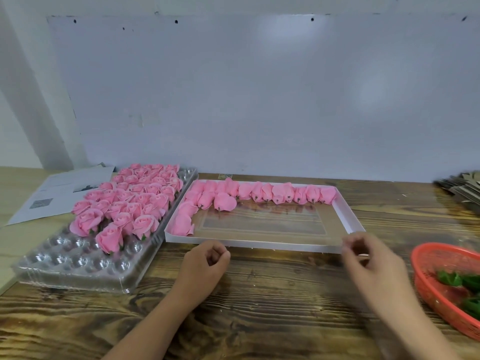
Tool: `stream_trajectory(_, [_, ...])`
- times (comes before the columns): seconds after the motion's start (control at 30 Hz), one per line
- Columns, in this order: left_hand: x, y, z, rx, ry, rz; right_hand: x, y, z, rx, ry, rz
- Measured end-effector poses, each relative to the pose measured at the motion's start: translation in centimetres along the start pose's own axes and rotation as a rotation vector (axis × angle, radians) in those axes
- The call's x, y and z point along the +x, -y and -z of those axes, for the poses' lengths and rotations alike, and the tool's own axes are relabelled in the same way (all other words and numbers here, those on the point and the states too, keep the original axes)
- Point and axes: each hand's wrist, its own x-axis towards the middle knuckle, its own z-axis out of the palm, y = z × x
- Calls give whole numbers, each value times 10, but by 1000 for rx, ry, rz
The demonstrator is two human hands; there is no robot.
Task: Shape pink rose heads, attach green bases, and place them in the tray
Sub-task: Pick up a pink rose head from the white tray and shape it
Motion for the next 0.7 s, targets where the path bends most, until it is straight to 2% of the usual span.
stream_trajectory(0.07, [1,0,0,-18,7,18,15,-17,29,-182,-52,8])
stream_trajectory(0.17, [0,0,-2,-14,36,11,39,-51,67,-344,-104,-98])
stream_trajectory(0.3, [0,-2,-4,37,49,-10,62,-78,88,-384,16,-242])
stream_trajectory(0.4, [0,-2,-5,91,74,-22,77,-74,78,-382,-4,-251])
stream_trajectory(0.47, [0,-1,-5,97,79,-20,91,-64,64,-323,-21,-255])
stream_trajectory(0.63, [1,-1,-5,100,66,-25,132,-38,11,88,44,-375])
stream_trajectory(0.7, [0,-2,-5,139,91,-36,146,-32,-14,133,77,-410])
